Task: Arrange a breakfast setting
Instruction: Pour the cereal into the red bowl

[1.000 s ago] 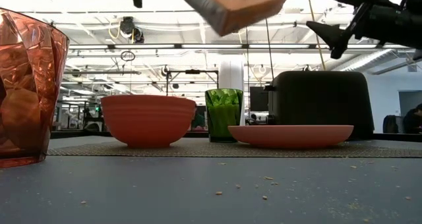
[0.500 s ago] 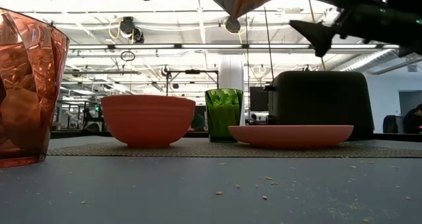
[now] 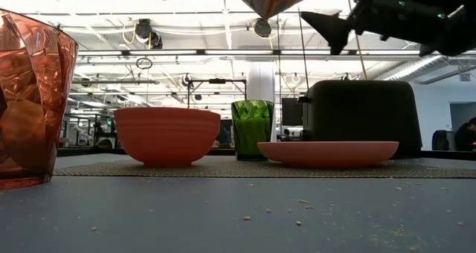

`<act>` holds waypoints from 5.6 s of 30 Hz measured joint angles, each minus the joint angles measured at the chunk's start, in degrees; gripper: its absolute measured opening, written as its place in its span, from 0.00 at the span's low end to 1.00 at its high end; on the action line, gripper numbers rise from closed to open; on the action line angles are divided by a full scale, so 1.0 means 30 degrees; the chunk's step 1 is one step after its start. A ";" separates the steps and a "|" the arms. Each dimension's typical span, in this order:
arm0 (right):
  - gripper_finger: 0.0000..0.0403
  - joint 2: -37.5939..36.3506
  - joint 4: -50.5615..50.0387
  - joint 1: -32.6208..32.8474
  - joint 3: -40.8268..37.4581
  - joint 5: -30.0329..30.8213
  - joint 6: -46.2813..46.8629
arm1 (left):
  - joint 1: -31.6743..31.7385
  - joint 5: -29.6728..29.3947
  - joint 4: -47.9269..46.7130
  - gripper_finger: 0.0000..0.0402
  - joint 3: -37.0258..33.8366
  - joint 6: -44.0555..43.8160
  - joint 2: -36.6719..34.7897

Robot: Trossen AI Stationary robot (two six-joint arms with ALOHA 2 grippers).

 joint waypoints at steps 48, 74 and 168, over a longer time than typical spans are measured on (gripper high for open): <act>0.52 0.2887 -0.0328 -0.0007 0.3766 -0.1904 -0.0437 | 0.0000 0.0372 -0.1274 0.11 0.0022 0.1369 -0.0044; 0.52 -0.3110 -1.1310 -0.0015 0.3759 -0.1984 -0.1950 | 0.0554 0.0501 -1.2560 0.39 -0.0036 0.5011 -0.3600; 0.52 -0.2648 -3.3825 -0.0044 1.2179 -0.3952 -0.6057 | 0.0554 0.0295 -2.0771 0.39 -0.0007 0.3466 -0.4495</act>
